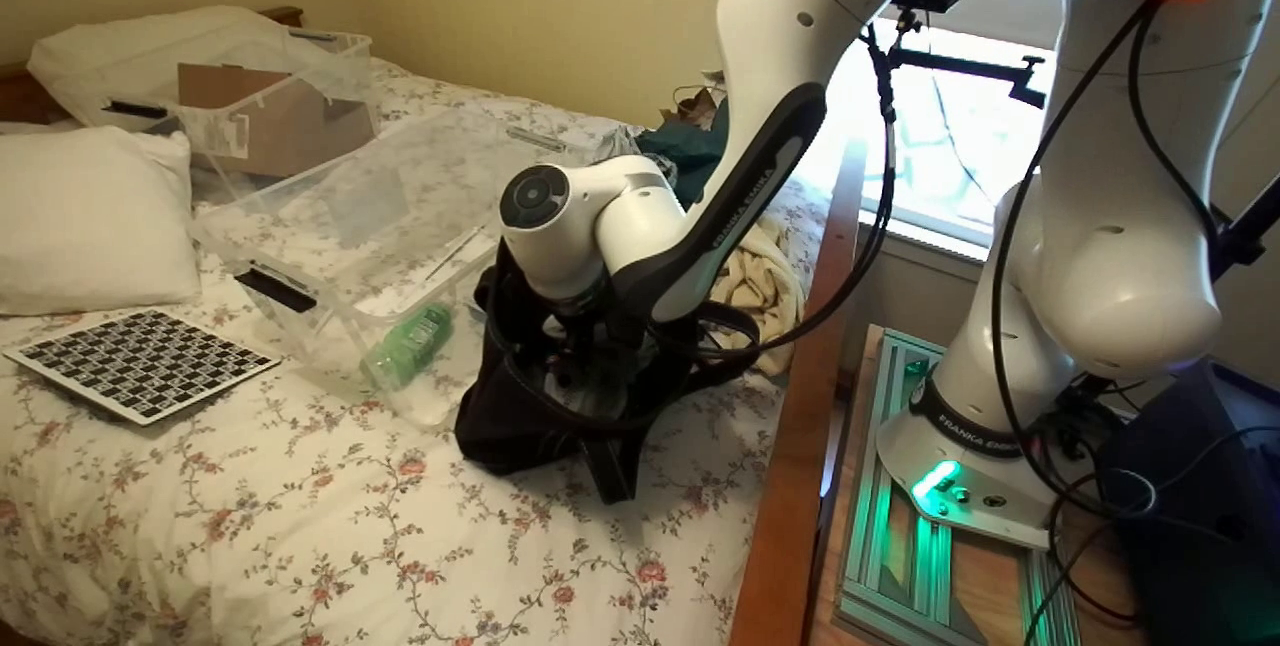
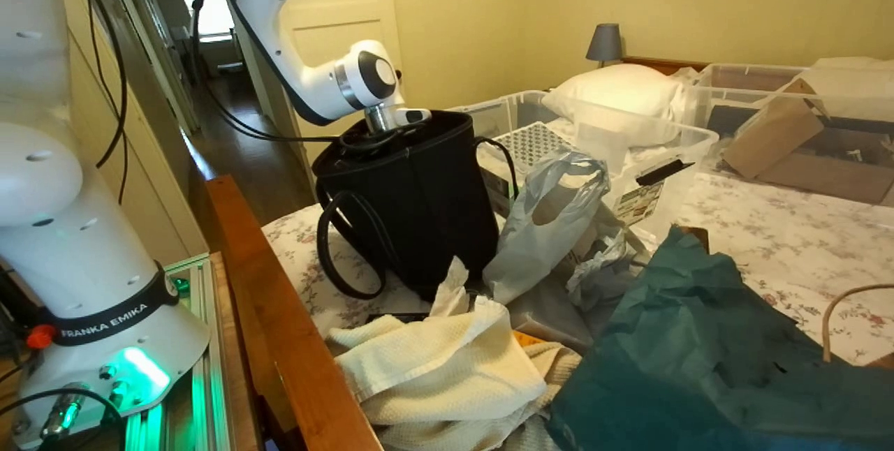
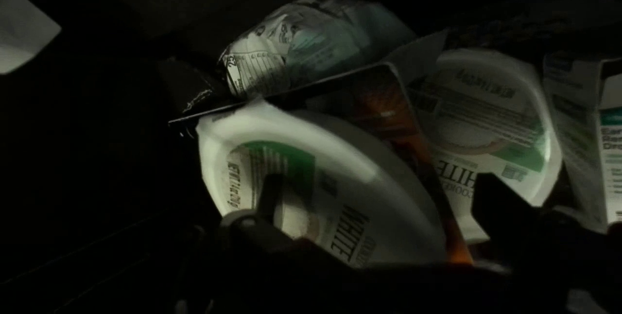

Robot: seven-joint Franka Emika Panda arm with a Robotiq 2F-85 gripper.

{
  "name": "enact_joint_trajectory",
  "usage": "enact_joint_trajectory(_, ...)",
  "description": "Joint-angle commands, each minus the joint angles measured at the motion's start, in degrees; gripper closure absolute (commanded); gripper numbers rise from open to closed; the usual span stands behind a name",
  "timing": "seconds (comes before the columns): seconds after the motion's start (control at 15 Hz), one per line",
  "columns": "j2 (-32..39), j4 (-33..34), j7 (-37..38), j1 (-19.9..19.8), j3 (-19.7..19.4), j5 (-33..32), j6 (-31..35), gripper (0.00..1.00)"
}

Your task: Take some items out of the bag and put them into the plastic box

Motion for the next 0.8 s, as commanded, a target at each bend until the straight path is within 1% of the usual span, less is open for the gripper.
enact_joint_trajectory(0.0, 2.78, 2.39, 4.87, 1.84, -1.44, -3.52, -0.45, 0.26)
enact_joint_trajectory(0.13, 3.15, 2.74, 6.48, 2.07, -1.68, -4.42, -0.77, 0.41)
enact_joint_trajectory(0.4, 2.45, 2.77, 9.97, 2.84, -1.7, -6.14, -2.65, 0.66)
enact_joint_trajectory(0.53, 1.21, 2.19, 12.83, 3.37, -1.61, -7.4, -4.68, 0.68)
enact_joint_trajectory(0.67, -0.95, 1.12, 15.76, 3.57, -1.09, -8.53, -8.04, 0.77)
enact_joint_trajectory(0.73, -1.94, 0.62, 16.86, 3.6, -0.7, -8.71, -9.52, 0.79)
